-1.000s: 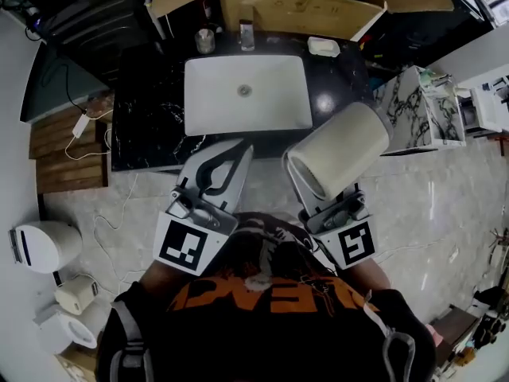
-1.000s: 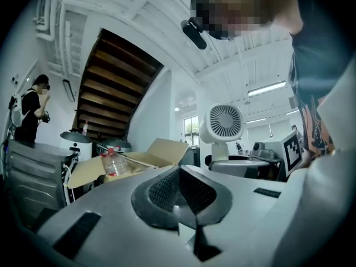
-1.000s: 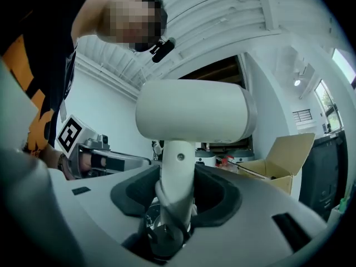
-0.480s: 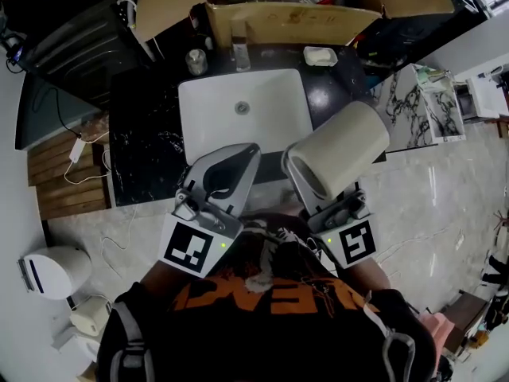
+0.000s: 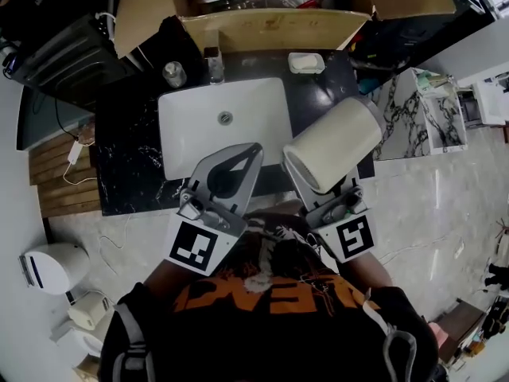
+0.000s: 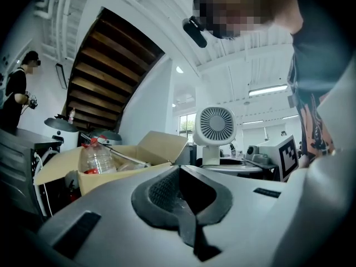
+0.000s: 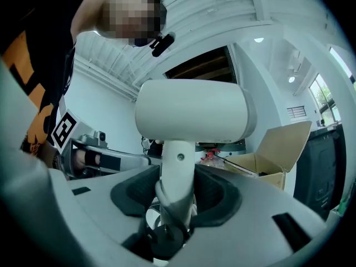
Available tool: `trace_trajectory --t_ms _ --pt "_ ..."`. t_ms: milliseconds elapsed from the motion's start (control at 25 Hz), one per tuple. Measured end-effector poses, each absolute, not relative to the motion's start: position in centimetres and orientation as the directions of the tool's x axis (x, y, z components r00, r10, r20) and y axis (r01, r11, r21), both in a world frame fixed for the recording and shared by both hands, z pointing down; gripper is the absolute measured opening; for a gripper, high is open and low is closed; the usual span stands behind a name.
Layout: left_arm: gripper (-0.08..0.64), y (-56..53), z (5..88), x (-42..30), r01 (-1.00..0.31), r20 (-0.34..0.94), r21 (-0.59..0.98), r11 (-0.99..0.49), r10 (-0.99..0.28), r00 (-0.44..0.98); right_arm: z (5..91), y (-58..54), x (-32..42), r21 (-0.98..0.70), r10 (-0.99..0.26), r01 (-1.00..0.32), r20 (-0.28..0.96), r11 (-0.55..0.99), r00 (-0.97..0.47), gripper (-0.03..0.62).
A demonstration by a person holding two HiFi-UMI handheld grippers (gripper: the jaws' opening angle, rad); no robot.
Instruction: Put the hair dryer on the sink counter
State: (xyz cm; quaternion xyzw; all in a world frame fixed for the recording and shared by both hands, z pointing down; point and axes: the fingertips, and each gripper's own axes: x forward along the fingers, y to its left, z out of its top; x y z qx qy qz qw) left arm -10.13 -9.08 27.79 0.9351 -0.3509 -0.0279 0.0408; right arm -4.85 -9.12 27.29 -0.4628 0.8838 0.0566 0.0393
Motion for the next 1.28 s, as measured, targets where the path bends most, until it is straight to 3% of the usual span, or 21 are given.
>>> trace_trajectory --t_ms 600,1000,1280 --pt "0.021 -15.1 32.1 5.3 -0.743 0.055 0.056 -0.667 -0.741 0.669 34.0 -16.3 11.3 0.027 -0.778 -0.777 0.004 0.629 -0.629 0.196" --pt "0.021 -16.5 35.7 7.7 -0.759 0.144 0.061 -0.648 -0.747 0.649 47.1 -20.3 16.6 -0.119 -0.746 -0.801 0.307 0.586 -0.591 0.196" --pt "0.022 -16.2 37.9 8.3 -0.731 0.184 -0.014 -0.682 -0.72 0.669 55.6 -20.8 19.1 -0.07 -0.666 -0.864 0.607 0.498 -0.433 0.196"
